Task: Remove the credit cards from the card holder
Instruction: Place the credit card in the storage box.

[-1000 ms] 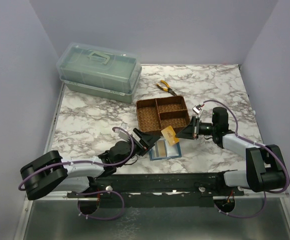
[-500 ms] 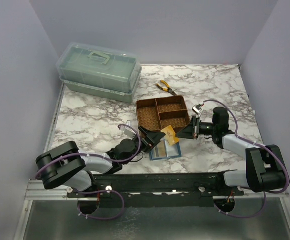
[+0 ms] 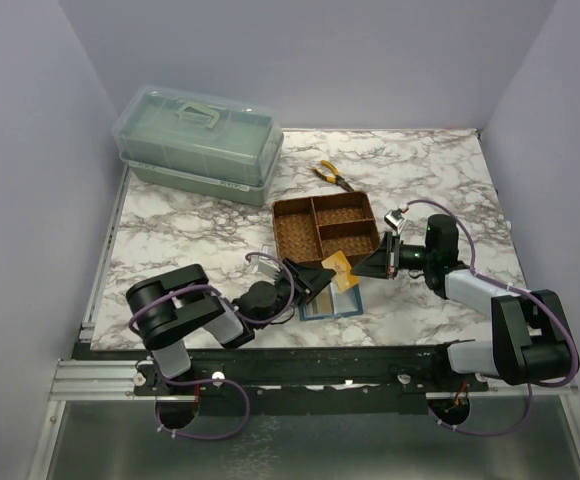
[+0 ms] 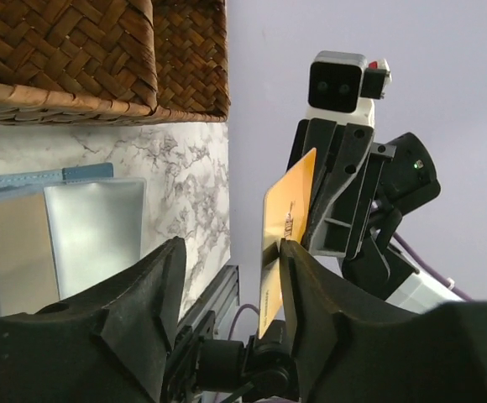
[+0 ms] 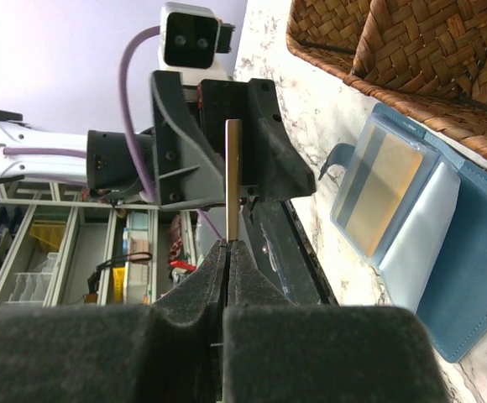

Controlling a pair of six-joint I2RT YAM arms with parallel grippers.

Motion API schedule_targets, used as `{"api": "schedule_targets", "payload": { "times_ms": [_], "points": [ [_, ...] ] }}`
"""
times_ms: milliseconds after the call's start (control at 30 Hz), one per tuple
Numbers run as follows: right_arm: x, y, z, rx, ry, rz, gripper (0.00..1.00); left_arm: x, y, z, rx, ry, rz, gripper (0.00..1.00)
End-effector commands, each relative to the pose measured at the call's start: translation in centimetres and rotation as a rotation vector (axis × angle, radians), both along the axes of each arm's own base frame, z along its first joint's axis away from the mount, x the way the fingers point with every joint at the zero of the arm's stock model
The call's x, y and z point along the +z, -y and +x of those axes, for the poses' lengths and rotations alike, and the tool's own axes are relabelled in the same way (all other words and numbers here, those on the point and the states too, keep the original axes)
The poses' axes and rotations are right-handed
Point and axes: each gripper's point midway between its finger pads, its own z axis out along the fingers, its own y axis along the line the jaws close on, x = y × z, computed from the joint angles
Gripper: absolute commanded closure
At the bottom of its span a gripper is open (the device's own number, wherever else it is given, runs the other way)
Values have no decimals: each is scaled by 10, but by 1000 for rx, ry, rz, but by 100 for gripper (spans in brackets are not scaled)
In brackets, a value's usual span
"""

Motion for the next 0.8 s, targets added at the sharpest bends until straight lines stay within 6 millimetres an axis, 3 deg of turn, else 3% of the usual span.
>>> {"api": "schedule_targets", "payload": {
  "times_ms": [0, 133, 233, 333, 400, 533, 767],
  "points": [
    [4, 1, -5, 21, 24, 18, 100, 34, 10, -3, -44, 76, -206, 51],
    [4, 2, -5, 19, 27, 15, 100, 27, 20, -5, -77, 56, -222, 58],
    [3, 2, -4, 14, 28, 9, 100, 33, 21, -5, -79, 72, -229, 71],
    [2, 2, -3, 11, 29, 4, 100, 37, 20, -5, -77, 80, -233, 77],
    [1, 2, -2, 9, 30, 2, 100, 37, 19, -6, -79, 77, -236, 77],
    [1, 2, -2, 7, 29, -3, 100, 43, 20, -8, -85, 86, -248, 67],
    [0, 2, -1, 2, 31, -7, 100, 52, 19, -9, -87, 107, -261, 64]
  ]
}}
